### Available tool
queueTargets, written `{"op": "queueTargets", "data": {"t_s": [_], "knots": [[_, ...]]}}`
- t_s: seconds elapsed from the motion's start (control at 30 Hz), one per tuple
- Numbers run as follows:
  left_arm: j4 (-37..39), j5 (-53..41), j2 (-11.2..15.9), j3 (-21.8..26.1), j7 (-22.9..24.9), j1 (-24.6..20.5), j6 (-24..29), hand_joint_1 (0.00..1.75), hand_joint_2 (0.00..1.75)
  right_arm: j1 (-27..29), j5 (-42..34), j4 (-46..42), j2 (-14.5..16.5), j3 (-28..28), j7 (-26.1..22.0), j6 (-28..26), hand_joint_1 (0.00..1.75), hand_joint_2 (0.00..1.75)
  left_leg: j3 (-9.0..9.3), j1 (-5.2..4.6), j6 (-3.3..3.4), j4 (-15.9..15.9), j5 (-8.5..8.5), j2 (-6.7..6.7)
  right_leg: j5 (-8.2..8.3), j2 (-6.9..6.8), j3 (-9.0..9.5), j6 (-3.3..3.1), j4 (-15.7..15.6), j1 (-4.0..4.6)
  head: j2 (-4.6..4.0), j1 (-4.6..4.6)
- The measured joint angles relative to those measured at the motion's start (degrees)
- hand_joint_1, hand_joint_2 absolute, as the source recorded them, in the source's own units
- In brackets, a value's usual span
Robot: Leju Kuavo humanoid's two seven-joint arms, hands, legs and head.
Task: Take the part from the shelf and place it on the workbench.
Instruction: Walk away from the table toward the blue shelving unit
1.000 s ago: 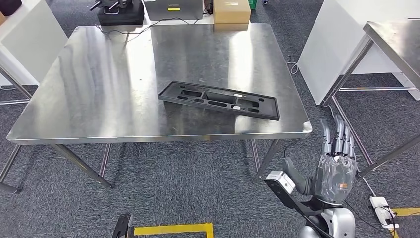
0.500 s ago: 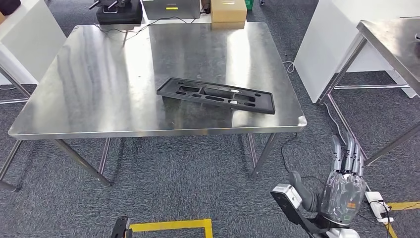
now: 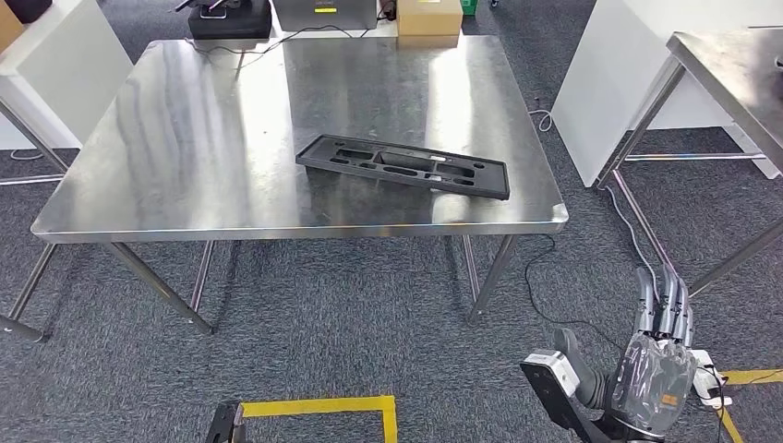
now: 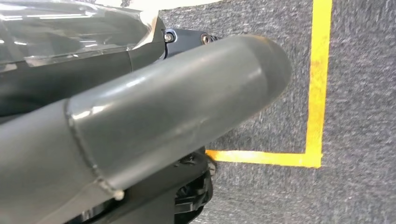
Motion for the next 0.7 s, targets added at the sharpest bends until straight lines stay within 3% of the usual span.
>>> {"op": "queueTargets", "data": {"t_s": [0.07,0.1,0.2,0.23,0.27,0.3,0.37,0.43,0.57,0.63,0.7], "knots": [[0.00,-0.04,0.00,0.00,0.00,0.02,0.00,0.00,0.00,0.00,-0.12,-0.01,0.47,-0.41,-0.21,0.40,0.00,0.00,-0.52,0.25,-0.67,0.67,-0.76,-0.07,0.79,-0.08,-0.18,-1.12,-0.23,-0.23,0.00,-0.09],[0.00,-0.06,0.01,0.00,0.00,0.03,0.00,0.00,0.00,0.00,-0.18,0.00,0.75,-0.55,-0.26,0.60,0.00,0.00,-1.27,0.31,-0.86,2.39,-2.31,-0.12,1.23,-0.14,-0.36,-1.68,-0.38,-0.37,0.00,-0.28],[0.00,-0.14,0.03,0.00,0.00,0.08,-0.01,0.00,0.00,0.05,-0.60,0.10,1.38,-0.99,-0.45,1.18,0.00,0.00,-5.11,0.33,-1.12,13.04,-9.11,-0.22,2.17,-0.29,-1.49,-2.52,-0.27,-0.14,0.00,-0.93],[0.00,-0.15,0.03,0.00,0.00,0.11,-0.02,0.00,0.00,0.05,-0.86,0.22,1.52,-1.23,-0.48,1.48,0.00,0.00,-5.77,0.33,-1.15,15.59,-10.16,-0.24,2.41,-0.32,-1.93,-2.55,-0.14,0.00,0.00,-0.98],[0.00,-0.16,0.03,0.00,0.00,0.14,-0.02,0.00,0.00,0.03,-1.17,0.41,1.64,-1.51,-0.48,1.85,0.00,0.00,-5.38,0.32,-1.08,16.00,-10.08,-0.24,2.59,-0.32,-2.32,-2.50,0.04,0.10,0.00,-0.99],[0.00,-0.16,0.03,0.00,0.00,0.15,-0.02,0.00,0.00,-0.02,-1.54,0.70,1.76,-1.85,-0.48,2.27,0.00,0.00,-3.78,0.32,-0.93,14.02,-9.00,-0.24,2.73,-0.31,-2.64,-2.44,0.24,0.15,0.00,-1.01],[0.00,-0.16,0.04,0.00,0.00,0.07,-0.02,0.00,0.00,-0.30,-2.38,1.68,2.03,-2.71,-0.50,3.05,0.00,0.00,1.22,0.25,-0.53,6.23,-6.22,-0.27,2.95,-0.28,-3.13,-2.25,0.72,0.24,0.00,-1.05],[0.00,-0.16,0.03,-0.01,-0.01,-0.04,-0.03,0.00,0.00,-0.82,-3.06,3.07,2.33,-3.77,-0.65,3.60,0.00,0.00,3.80,-0.04,-0.07,1.30,-4.92,-0.36,3.21,-0.29,-3.61,-1.85,1.18,0.49,0.00,-1.01],[0.00,-0.25,-0.03,-0.02,-0.02,-0.08,-0.15,0.00,0.00,-1.93,-4.09,6.35,2.76,-6.04,-0.97,4.39,0.00,0.00,3.00,-0.45,1.64,0.50,-3.52,-0.26,3.63,-0.26,-4.52,-0.26,1.41,0.33,0.00,-0.91],[-0.01,-0.46,-0.05,-0.02,0.04,-0.22,-0.31,0.00,0.00,-3.18,-5.54,9.72,2.81,-7.81,-1.36,5.06,0.00,0.00,2.18,-0.26,2.53,0.17,-2.51,-0.08,0.84,-0.22,-6.49,-0.23,5.46,0.16,0.00,-0.67],[-0.02,-0.65,-0.06,-0.02,0.22,-0.31,-0.46,0.00,0.00,-5.04,-8.20,15.04,2.82,-10.27,-2.75,5.07,0.00,0.00,0.98,-0.34,2.86,0.19,-1.64,0.01,-3.23,-0.21,-9.59,-0.34,13.28,0.06,0.00,-0.45]]}}
